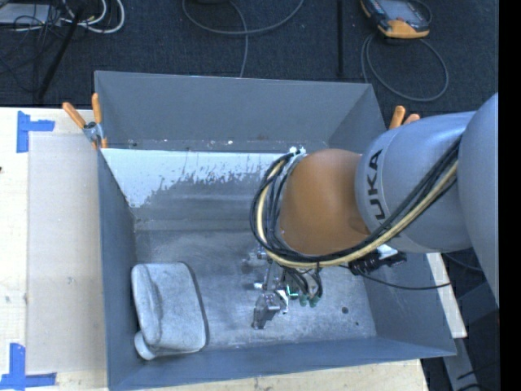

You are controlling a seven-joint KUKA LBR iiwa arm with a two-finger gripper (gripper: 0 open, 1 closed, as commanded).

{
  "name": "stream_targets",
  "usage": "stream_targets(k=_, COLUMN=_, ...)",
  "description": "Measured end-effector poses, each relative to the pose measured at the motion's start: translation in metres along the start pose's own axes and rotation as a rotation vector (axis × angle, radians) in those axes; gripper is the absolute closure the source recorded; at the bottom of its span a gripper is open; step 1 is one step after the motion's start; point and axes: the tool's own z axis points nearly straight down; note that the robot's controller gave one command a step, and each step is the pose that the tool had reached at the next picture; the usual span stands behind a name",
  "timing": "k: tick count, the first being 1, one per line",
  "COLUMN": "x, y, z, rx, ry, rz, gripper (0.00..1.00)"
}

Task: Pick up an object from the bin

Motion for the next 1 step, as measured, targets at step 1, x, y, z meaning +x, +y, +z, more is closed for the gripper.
stream_targets(k=1, x=-0.0171, y=-0.0328, z=0.0598, rx=-0.003, ry=-0.012, rz=0.027, gripper=0.00)
